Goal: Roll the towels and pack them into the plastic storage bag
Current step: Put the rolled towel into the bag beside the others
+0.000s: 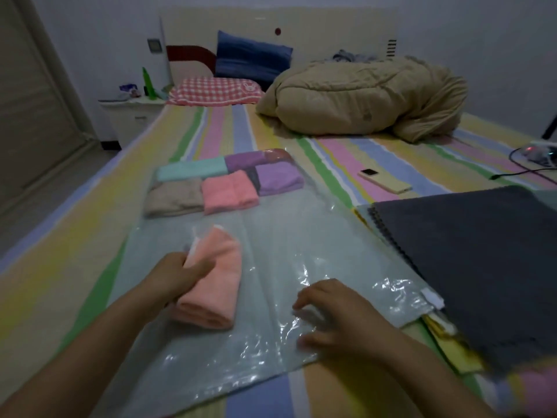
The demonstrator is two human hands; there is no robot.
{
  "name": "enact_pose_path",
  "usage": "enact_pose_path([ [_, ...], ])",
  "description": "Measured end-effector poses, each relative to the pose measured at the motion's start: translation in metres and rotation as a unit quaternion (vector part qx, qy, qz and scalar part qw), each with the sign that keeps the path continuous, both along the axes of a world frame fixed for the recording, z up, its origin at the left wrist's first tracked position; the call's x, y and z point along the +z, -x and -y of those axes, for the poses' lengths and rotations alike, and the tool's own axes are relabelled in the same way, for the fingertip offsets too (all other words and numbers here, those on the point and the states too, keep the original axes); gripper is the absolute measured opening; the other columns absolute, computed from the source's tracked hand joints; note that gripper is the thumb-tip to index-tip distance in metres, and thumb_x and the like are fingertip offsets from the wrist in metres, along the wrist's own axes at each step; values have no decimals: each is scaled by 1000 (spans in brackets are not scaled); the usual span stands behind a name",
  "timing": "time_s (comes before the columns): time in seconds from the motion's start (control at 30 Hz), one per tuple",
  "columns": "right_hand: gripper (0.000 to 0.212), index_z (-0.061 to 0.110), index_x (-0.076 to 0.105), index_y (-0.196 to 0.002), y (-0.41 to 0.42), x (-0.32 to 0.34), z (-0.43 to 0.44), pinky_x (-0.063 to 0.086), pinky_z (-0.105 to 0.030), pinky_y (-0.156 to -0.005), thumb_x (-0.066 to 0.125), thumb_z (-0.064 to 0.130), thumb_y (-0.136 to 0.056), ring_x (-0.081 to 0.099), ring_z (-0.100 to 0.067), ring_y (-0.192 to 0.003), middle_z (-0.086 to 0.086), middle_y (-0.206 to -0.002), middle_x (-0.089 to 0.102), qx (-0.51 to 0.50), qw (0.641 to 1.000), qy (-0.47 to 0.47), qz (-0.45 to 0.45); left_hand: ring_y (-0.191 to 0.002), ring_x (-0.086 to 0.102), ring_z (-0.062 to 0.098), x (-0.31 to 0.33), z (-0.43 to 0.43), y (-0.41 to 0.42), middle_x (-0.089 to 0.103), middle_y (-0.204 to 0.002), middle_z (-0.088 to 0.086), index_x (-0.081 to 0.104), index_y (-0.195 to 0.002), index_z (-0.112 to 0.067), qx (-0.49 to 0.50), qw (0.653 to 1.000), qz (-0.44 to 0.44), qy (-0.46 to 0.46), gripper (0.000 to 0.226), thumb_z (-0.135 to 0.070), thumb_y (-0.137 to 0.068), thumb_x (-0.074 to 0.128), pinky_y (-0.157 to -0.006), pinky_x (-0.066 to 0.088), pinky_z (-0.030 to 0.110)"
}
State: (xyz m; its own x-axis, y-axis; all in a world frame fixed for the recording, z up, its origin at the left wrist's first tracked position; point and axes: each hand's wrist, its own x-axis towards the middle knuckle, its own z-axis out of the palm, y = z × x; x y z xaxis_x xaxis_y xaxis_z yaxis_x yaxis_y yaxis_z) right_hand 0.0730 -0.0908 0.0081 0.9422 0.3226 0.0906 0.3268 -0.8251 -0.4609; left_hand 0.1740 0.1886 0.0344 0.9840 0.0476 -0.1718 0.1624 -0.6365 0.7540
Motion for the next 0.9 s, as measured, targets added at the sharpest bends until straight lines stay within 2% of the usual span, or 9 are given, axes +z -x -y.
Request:
enact_pose_path([
  [0.07,57,37,59,-111,4,1,-3,41,-27,-97,68,65,-63,40,-2,-120,20,-122,51,13,999,50,-14,-93,64,32,-18,-15,4,68,-100,17,46,-125,-3,32,997,27,-62,57,-33,-84,70,-73,45,33],
  [0.13,62,37,57,-115,5,6,-2,40,-28,-99,71,66,-62,39,-3,-124,17,-128,50,28,996,73,-37,-97,62,37,-27,-19,11,64,-107,17,28,-127,-9,50,993,92,-61,60,-23,-85,68,-78,43,36],
  [0.2,62,35,59,-116,6,13,-1,40,-30,-101,76,61,-62,40,-7,-126,11,-132,52,48,993,90,-54,-96,59,35,-26,-14,20,56,-105,10,35,-112,-17,20,984,169,-57,39,-6,-84,61,-76,38,33],
  [0.27,56,33,61,-114,7,18,-1,41,-33,-100,78,55,-65,44,-11,-124,6,-131,54,63,991,104,-61,-91,58,31,-20,-8,28,56,-98,5,48,-89,-30,-23,970,231,-70,34,3,-79,52,-74,37,30],
  [0.37,41,34,66,-108,8,22,1,43,-33,-97,74,53,-72,52,-11,-118,8,-125,61,65,991,107,-52,-82,58,26,-1,-1,43,60,-97,1,63,-63,-34,-68,943,312,-95,33,-5,-68,47,-70,43,29],
  [0.5,30,37,70,-104,11,24,3,43,-31,-97,74,47,-76,54,-7,-118,14,-125,63,57,994,83,-52,-92,56,31,26,18,66,52,-141,7,70,-78,-15,-174,844,443,-248,11,-17,-72,62,-69,46,37],
  [0.6,25,38,71,-104,9,20,5,47,-32,-91,69,42,-79,60,-10,-109,12,-119,66,53,992,106,-41,-92,55,31,17,41,90,51,-140,10,69,-83,-15,-259,805,422,-327,17,-16,-72,56,-71,40,39],
  [0.77,37,32,72,-88,10,17,-1,52,-32,-59,44,56,-87,66,-15,-78,8,-85,71,-15,979,110,171,-90,56,28,-12,50,112,56,-133,8,72,-91,-15,-288,824,342,-349,65,-72,-72,46,-70,48,38],
  [0.9,24,21,69,-81,26,39,-23,50,-33,-60,55,37,-91,63,-19,-78,4,-85,68,-55,931,50,357,-76,54,25,5,47,100,58,-132,3,67,-70,-18,-240,831,378,-331,19,-35,-66,60,-58,44,32],
])
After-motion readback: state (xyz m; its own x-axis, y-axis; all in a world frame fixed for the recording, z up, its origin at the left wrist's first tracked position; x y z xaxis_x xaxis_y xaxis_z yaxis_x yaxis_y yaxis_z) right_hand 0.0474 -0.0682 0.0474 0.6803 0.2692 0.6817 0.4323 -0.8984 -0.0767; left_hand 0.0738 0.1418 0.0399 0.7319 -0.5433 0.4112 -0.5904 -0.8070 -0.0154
